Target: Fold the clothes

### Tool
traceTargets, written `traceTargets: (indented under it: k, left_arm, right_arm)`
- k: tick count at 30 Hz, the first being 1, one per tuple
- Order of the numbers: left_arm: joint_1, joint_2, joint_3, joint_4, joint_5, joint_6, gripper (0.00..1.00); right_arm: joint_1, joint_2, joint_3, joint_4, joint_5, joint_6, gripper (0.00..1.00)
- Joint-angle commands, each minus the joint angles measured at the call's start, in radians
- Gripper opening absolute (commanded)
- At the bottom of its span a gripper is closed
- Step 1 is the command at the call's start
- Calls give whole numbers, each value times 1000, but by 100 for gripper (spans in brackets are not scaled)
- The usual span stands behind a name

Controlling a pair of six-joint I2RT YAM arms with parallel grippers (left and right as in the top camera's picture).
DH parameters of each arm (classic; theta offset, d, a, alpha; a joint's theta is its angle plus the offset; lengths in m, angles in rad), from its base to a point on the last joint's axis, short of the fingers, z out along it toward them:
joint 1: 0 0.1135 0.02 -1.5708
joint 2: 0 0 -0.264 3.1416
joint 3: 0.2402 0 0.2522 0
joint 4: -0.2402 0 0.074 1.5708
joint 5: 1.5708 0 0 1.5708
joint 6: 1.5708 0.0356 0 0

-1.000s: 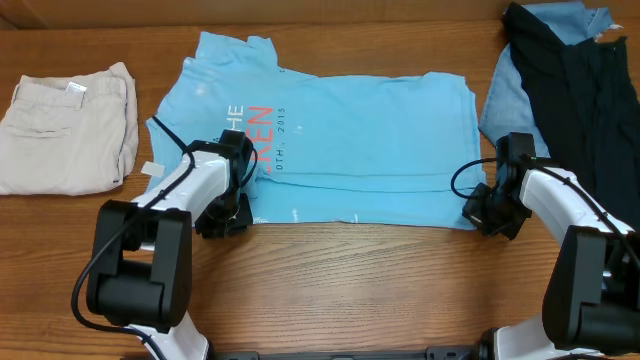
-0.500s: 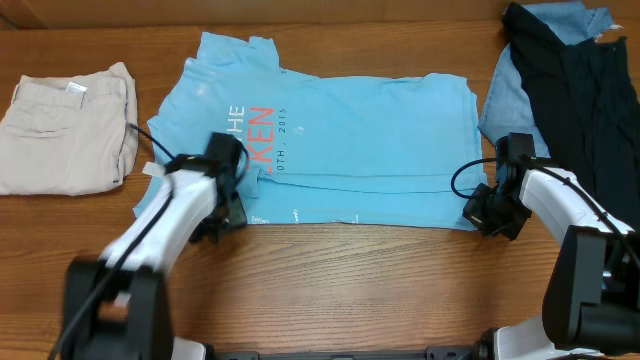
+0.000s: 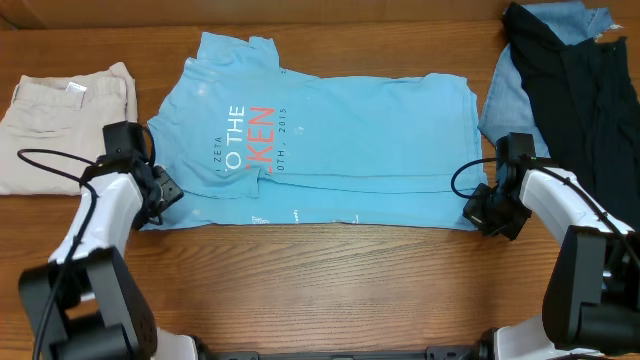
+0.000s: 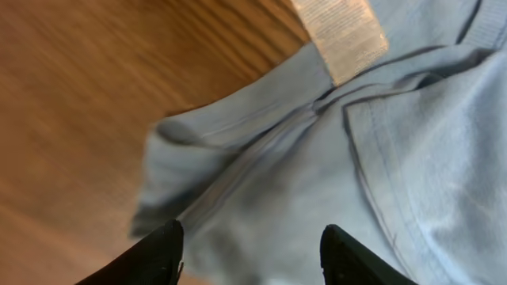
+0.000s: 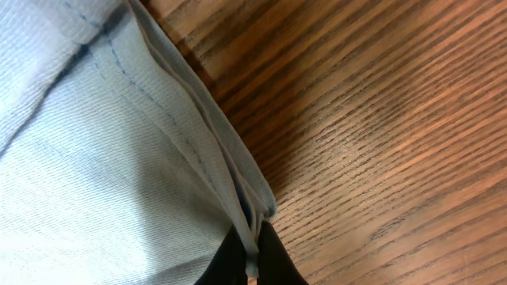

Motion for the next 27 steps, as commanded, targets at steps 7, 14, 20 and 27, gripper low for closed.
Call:
traceTargets:
  k: [7, 14, 20, 27]
  left_arm:
    - [0, 49, 0, 41, 145, 84, 54]
    - [1, 97, -35, 37, 67, 81, 49]
    - [12, 165, -50, -35, 25, 24, 41]
    - [108, 163, -50, -216, -136, -105, 39]
  right_arm:
    - [-2, 9, -15, 14, 65, 5, 4]
    - [-2, 9, -15, 14, 65, 5, 4]
    - [-2, 9, -15, -2, 66, 1, 4]
    - [-2, 9, -15, -42, 66, 2, 4]
